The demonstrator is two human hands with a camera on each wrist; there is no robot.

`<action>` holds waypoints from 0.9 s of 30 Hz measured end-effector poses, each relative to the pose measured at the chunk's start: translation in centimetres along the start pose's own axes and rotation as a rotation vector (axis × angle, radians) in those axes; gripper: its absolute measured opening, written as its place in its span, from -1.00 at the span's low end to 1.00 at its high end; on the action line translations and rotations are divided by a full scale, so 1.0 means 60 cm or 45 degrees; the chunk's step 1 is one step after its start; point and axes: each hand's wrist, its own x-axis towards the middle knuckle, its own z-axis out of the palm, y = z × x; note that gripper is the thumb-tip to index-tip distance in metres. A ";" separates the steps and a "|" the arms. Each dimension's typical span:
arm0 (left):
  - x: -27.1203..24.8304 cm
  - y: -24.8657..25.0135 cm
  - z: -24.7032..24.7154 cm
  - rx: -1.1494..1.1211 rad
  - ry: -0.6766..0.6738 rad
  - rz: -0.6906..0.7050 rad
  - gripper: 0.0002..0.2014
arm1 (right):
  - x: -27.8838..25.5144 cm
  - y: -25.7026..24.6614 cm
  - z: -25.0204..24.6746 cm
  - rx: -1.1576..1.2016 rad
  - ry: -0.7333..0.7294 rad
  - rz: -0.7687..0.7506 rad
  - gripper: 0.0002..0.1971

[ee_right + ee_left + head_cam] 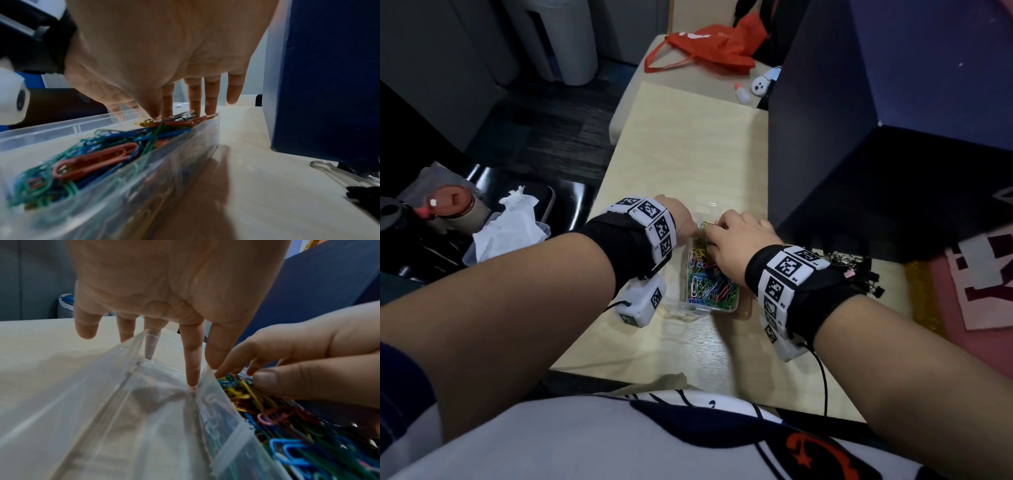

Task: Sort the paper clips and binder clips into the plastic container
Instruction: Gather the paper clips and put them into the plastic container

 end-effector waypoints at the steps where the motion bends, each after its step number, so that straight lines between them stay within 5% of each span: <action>1: -0.001 0.000 0.000 0.008 -0.001 0.005 -0.82 | 0.002 -0.001 0.001 -0.001 -0.021 -0.003 -0.61; 8: 0.001 -0.005 0.003 -0.027 0.016 -0.047 -0.65 | 0.009 -0.005 0.002 -0.036 -0.082 0.021 -0.59; 12: 0.002 -0.005 0.004 -0.080 0.026 -0.085 -0.77 | 0.010 -0.004 0.003 -0.043 -0.092 0.031 -0.60; 20: 0.007 -0.007 0.010 -0.054 0.048 -0.018 -0.68 | 0.007 -0.003 0.005 -0.033 -0.104 0.048 -0.60; 27: 0.017 -0.029 0.009 -0.099 0.059 -0.045 -0.86 | -0.002 0.005 -0.003 0.122 0.234 0.111 -0.67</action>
